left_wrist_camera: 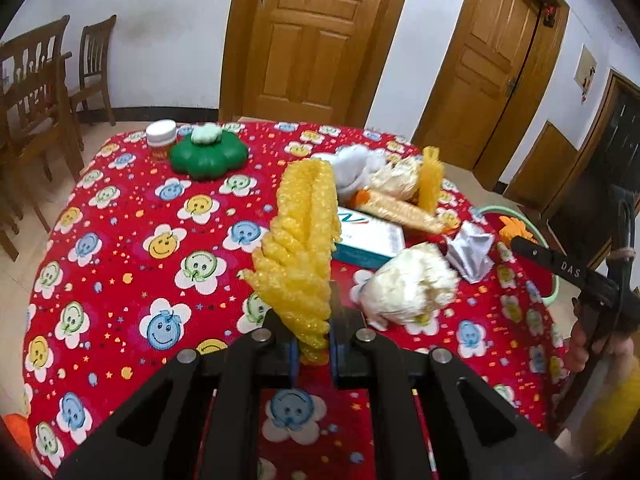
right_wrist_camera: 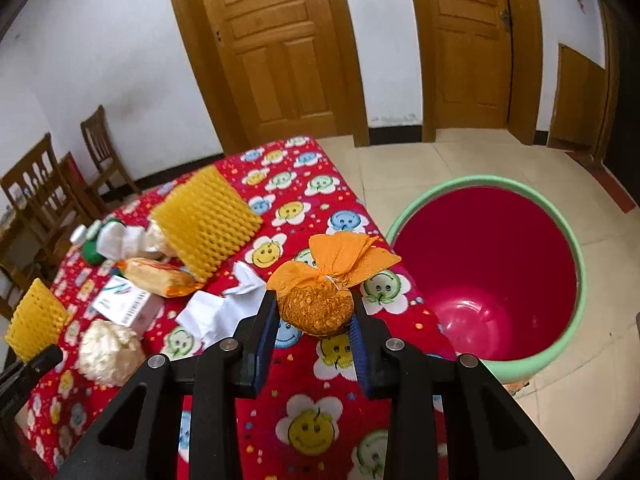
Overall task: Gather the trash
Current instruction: 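Carry both items over the red bin and open both tools to drop them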
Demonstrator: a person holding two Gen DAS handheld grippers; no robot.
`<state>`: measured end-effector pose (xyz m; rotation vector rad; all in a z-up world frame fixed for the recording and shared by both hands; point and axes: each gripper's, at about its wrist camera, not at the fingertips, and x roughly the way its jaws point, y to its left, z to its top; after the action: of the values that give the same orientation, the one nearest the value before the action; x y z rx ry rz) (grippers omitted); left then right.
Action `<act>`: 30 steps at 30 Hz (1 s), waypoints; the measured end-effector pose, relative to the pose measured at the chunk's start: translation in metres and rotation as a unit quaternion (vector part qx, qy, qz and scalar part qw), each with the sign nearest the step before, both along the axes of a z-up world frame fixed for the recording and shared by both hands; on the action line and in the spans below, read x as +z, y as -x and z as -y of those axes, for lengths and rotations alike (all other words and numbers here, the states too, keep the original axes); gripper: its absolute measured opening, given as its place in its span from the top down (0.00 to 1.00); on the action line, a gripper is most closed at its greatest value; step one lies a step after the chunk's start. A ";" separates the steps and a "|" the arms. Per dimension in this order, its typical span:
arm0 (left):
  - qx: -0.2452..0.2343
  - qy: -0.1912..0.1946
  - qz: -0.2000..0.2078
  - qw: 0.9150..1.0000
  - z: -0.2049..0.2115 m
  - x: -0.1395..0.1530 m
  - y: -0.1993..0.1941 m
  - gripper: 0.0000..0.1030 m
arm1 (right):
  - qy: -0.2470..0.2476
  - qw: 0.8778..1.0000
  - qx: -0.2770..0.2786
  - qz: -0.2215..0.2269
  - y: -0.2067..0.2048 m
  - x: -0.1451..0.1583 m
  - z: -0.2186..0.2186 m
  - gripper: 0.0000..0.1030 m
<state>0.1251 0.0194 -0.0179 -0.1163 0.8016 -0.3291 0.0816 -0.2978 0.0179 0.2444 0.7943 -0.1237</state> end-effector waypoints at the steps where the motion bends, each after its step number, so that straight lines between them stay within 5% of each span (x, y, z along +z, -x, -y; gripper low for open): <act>1: -0.001 0.000 0.004 1.000 0.003 0.005 0.003 0.91 | -0.001 1.000 0.001 0.003 0.002 0.002 0.001 0.67; 16: -0.087 0.014 -0.002 0.996 0.108 0.047 -0.002 0.91 | -0.013 0.999 -0.036 0.009 0.032 0.016 0.081 0.67; 30: -0.205 -0.014 -0.042 0.978 0.261 0.023 -0.032 0.91 | -0.047 0.996 -0.080 -0.014 0.036 -0.009 0.159 0.66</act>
<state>0.1573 -0.2411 0.0052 0.0658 0.9130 -0.7065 0.0460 -0.4563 0.0086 0.3952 0.8095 -0.2411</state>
